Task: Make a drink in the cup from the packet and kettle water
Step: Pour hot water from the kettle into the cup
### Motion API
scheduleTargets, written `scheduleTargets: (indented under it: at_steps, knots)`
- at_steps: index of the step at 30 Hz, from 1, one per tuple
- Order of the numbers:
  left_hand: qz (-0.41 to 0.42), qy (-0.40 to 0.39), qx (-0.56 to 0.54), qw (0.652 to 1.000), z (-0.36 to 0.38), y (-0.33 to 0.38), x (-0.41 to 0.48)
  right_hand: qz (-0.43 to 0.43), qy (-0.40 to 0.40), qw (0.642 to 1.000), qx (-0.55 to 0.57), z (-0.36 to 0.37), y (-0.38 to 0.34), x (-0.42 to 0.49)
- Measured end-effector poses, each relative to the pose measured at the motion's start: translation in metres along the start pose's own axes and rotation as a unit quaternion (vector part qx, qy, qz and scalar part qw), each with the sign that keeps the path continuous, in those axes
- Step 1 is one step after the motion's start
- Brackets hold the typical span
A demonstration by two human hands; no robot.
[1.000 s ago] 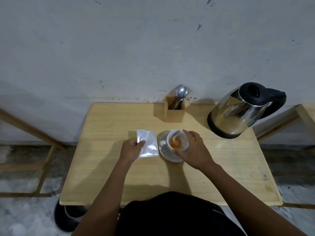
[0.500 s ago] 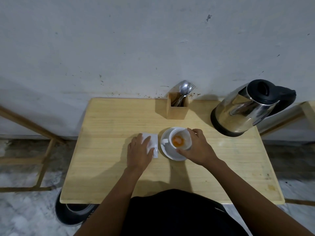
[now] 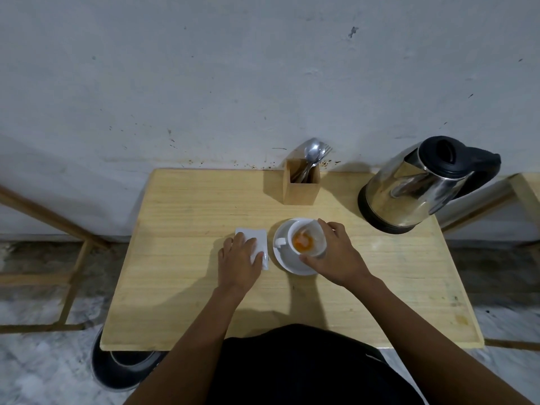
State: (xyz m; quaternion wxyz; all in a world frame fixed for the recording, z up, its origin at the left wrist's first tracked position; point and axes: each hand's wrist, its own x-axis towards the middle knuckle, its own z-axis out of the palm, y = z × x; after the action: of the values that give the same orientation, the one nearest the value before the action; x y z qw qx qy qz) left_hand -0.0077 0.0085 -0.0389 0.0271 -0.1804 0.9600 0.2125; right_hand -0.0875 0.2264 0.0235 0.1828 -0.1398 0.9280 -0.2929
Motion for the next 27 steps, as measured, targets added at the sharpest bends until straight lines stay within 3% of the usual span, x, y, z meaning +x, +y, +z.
scheduleTargets:
  at_steps: [8, 14, 27]
  knots:
    - [-0.008, -0.020, -0.262, 0.965, -0.021, 0.053, -0.009, -0.016, 0.093, 0.994, 0.063, -0.015, 0.010, -0.031]
    - [-0.051, -0.012, -0.304, 0.951, -0.009, 0.081, -0.008, -0.011, 0.182, 0.978, 0.102, -0.048, 0.032, -0.046]
    - [-0.195, 0.099, -0.317, 0.923, 0.003, 0.113, 0.000, 0.008, 0.330, 0.938, 0.110, -0.173, 0.093, -0.039]
